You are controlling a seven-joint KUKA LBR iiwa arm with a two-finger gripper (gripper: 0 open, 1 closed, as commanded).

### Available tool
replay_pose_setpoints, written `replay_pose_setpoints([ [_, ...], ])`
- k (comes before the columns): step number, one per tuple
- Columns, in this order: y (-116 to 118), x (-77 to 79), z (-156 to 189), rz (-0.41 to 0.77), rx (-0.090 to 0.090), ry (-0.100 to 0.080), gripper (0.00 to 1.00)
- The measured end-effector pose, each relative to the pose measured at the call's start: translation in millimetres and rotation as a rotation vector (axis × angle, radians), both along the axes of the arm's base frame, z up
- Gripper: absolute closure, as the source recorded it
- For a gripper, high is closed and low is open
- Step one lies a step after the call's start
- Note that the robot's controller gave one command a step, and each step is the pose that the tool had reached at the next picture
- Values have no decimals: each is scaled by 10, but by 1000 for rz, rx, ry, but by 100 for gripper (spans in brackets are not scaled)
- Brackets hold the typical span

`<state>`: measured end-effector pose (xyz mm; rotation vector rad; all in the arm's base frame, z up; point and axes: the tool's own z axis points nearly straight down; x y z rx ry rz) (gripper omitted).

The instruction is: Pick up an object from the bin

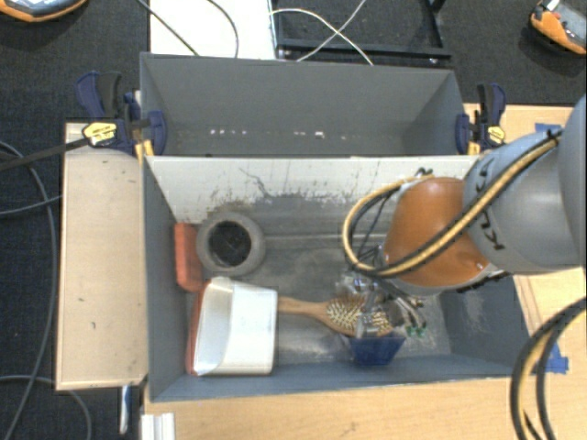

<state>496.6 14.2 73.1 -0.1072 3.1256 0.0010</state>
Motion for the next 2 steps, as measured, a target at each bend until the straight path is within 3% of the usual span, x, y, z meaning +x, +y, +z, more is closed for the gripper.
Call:
replay_pose_setpoints([
  [2, 0, -16, 59, -1, 0, 5, 100],
])
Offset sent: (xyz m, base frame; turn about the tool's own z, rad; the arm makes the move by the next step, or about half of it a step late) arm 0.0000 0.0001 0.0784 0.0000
